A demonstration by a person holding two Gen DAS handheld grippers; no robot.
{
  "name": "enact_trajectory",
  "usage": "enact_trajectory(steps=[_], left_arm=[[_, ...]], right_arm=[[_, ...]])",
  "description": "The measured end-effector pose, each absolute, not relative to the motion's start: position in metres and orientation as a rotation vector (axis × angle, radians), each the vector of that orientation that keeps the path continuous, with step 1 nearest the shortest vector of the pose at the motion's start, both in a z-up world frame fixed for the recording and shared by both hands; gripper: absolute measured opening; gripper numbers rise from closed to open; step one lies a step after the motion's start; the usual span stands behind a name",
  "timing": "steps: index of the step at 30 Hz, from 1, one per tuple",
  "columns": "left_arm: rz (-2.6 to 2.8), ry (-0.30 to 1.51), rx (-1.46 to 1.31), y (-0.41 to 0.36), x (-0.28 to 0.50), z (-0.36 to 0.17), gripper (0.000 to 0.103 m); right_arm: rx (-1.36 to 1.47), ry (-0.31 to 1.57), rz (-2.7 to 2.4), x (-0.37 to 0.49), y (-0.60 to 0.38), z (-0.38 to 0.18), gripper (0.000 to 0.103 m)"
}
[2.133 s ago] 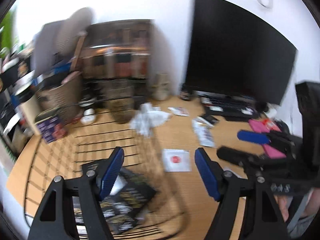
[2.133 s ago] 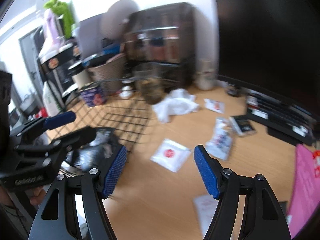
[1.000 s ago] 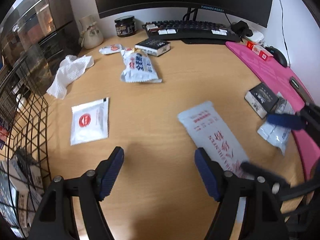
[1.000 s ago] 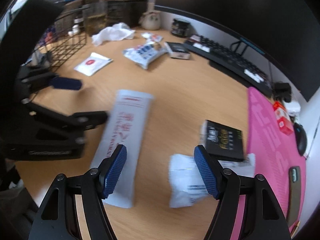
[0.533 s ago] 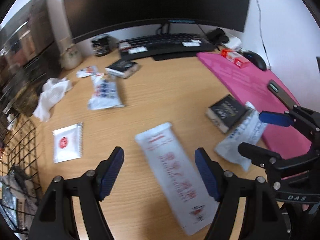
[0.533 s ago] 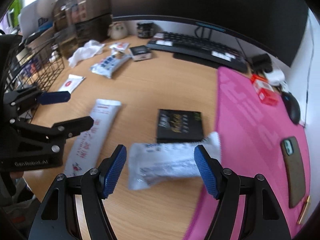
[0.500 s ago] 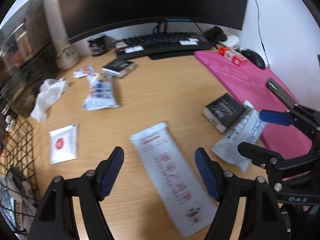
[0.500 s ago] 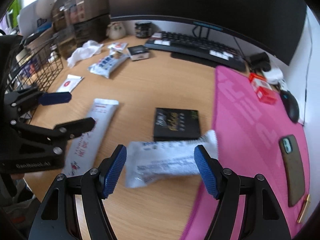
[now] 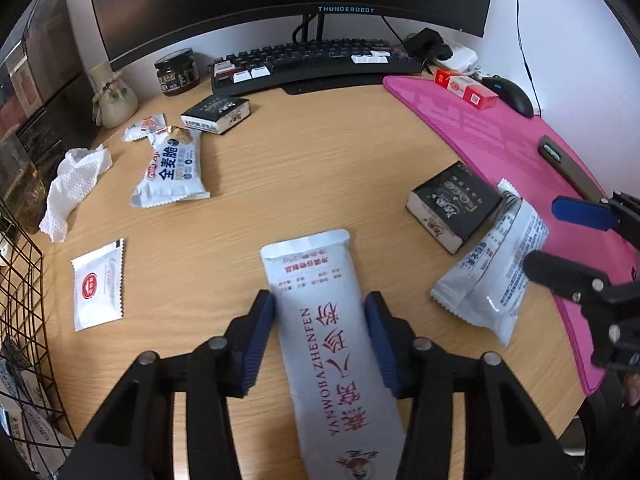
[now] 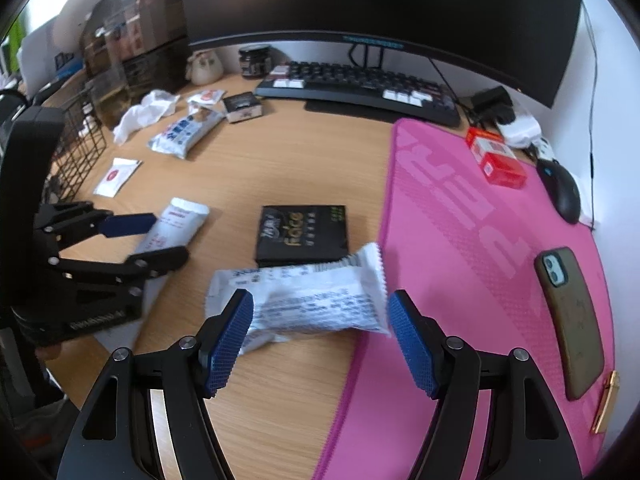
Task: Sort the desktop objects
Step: 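Grasp the white YANWOBAZHENFEN packet with the left gripper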
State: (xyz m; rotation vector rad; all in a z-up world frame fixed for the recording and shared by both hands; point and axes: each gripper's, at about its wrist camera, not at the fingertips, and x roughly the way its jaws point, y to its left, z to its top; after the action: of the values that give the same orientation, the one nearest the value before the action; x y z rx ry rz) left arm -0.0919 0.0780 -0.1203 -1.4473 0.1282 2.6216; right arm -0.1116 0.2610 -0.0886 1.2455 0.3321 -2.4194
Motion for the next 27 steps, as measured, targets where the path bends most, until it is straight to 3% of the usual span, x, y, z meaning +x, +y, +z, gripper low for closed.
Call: enact_trajectory(steps=[13,27], left_arm=[[2.615,0.123,-1.415,0.076,-0.098,-0.116,0.049],[2.534,0.177,-1.367,0.108,-0.111,-0.118,0.049]], right_arm=[[1.391,0.41,-2.421,-0.112,0.292,-0.099,0.07],[1.296,0.417,-2.483,-0.166,0.26,-0.1,0.07]])
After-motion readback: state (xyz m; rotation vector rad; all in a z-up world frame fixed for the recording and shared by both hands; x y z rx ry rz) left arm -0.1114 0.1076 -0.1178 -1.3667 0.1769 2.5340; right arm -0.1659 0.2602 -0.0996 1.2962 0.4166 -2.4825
